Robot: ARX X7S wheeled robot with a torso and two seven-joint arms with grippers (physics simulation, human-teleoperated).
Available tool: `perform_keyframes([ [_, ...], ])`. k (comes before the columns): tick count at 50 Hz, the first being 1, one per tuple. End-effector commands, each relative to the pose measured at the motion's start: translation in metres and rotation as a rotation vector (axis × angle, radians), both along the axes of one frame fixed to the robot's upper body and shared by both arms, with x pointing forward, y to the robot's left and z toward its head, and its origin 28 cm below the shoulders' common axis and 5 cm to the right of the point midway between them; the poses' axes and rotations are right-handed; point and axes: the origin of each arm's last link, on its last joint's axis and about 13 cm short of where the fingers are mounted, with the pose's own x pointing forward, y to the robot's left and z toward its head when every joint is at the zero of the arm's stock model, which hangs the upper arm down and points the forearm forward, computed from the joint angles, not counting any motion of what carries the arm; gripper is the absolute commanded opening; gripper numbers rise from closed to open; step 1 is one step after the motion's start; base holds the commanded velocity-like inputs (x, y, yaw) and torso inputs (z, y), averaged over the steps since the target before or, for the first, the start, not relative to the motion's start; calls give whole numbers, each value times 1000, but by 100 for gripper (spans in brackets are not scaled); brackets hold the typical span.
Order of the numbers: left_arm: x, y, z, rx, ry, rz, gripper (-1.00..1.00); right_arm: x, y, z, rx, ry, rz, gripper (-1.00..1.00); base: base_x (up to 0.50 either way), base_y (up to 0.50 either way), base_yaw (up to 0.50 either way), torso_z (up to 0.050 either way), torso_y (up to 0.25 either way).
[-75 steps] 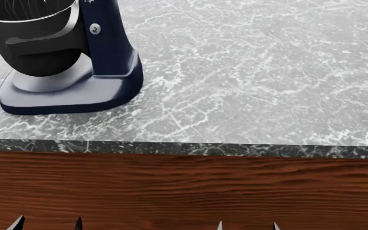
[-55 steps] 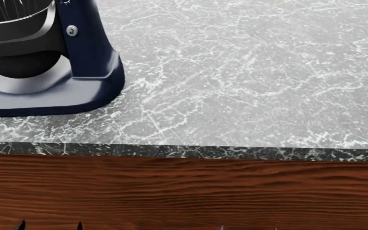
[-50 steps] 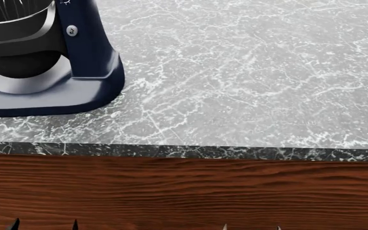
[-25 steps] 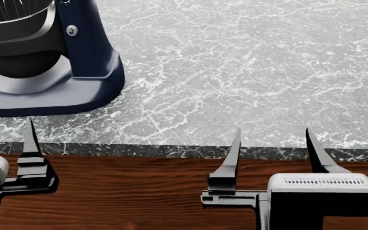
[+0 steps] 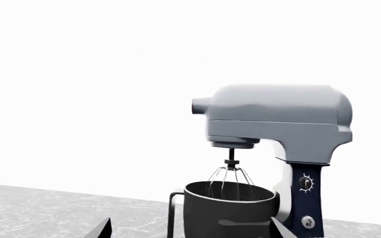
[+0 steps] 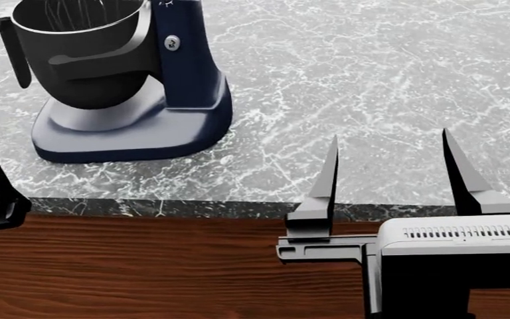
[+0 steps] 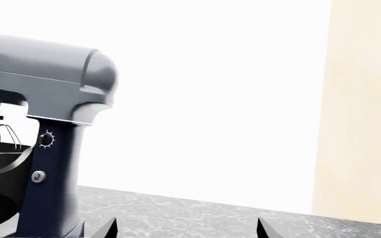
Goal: Open the stand mixer head.
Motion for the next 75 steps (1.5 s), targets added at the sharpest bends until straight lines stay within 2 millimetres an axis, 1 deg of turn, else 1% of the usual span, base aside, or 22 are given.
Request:
perform_keyframes([
  [1,-3,3,4,-11,-47,-17,100,-2,0,4,-4,-20,4,100,0,500,0,0,0],
  [31,0,1,7,-19,-55,-14,100,1,0,2,-1,-14,-1,100,0,500,0,0,0],
  [36,0,0,7,-21,-57,-18,100,0,0,6,14,-43,20,100,0,0,0,0,0],
  [38,-1,0,8,-21,-59,-20,100,-2,0,7,-16,-59,23,100,104,0,0,0,0],
  [51,-5,2,10,-26,-66,-21,100,-1,0,6,-1,-50,3,100,500,0,0,0,0],
  [52,-5,2,10,-29,-66,-22,100,0,0,5,11,-26,2,100,375,0,0,0,0],
  [56,-4,2,9,-27,-62,-21,100,0,0,4,4,-39,5,100,0,0,0,0,0],
  [57,-4,3,8,-27,-63,-21,100,1,-1,4,5,-41,7,-100,0,0,0,0,0],
  [66,-5,4,8,-28,-59,-20,100,11,-2,11,-16,-52,14,-100,0,0,0,0,0],
  [71,-2,1,6,-28,-57,-21,100,28,-1,22,-58,-38,27,-100,0,0,0,0,0],
  [75,-2,2,7,-30,-58,-18,100,40,-1,26,-71,-20,28,-100,0,0,0,0,0],
])
